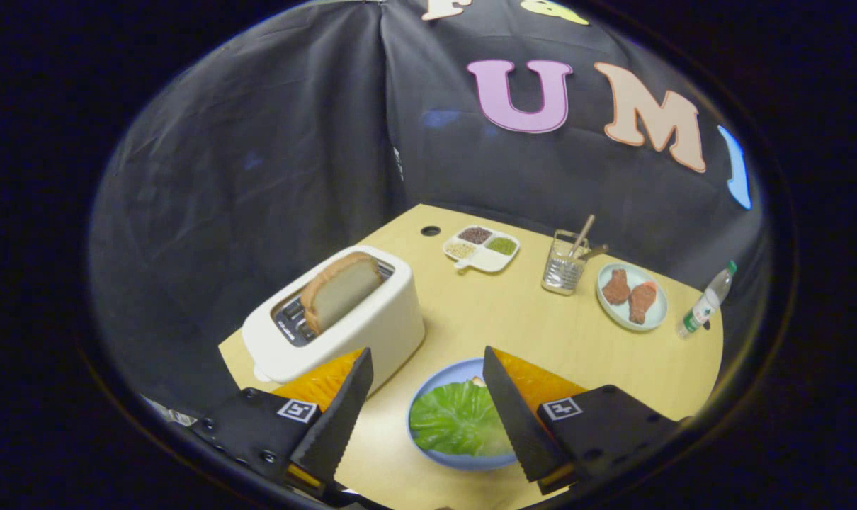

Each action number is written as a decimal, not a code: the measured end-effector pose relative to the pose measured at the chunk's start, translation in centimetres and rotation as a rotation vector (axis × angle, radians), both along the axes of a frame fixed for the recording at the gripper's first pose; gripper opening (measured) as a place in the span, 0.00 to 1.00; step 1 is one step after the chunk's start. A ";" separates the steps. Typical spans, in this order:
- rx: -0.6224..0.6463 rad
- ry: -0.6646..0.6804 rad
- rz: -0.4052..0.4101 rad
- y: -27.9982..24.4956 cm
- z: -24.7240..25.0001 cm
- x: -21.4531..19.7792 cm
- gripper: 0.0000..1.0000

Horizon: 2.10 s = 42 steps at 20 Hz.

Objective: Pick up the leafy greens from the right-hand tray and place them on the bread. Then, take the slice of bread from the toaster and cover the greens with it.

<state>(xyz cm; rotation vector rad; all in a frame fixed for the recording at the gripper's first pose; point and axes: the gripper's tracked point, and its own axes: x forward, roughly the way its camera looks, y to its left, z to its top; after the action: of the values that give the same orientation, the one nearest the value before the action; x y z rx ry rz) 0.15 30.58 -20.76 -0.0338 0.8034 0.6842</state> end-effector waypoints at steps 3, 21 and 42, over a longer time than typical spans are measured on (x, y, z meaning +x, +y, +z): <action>0.035 -0.005 0.021 2.5 1.7 0.2 0.99; 0.071 0.057 0.049 11.7 0.7 2.2 0.96; 0.136 0.079 0.028 10.5 2.7 1.2 0.10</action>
<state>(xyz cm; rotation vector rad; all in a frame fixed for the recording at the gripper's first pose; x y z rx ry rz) 1.34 41.04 -18.09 0.1053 0.8318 0.7692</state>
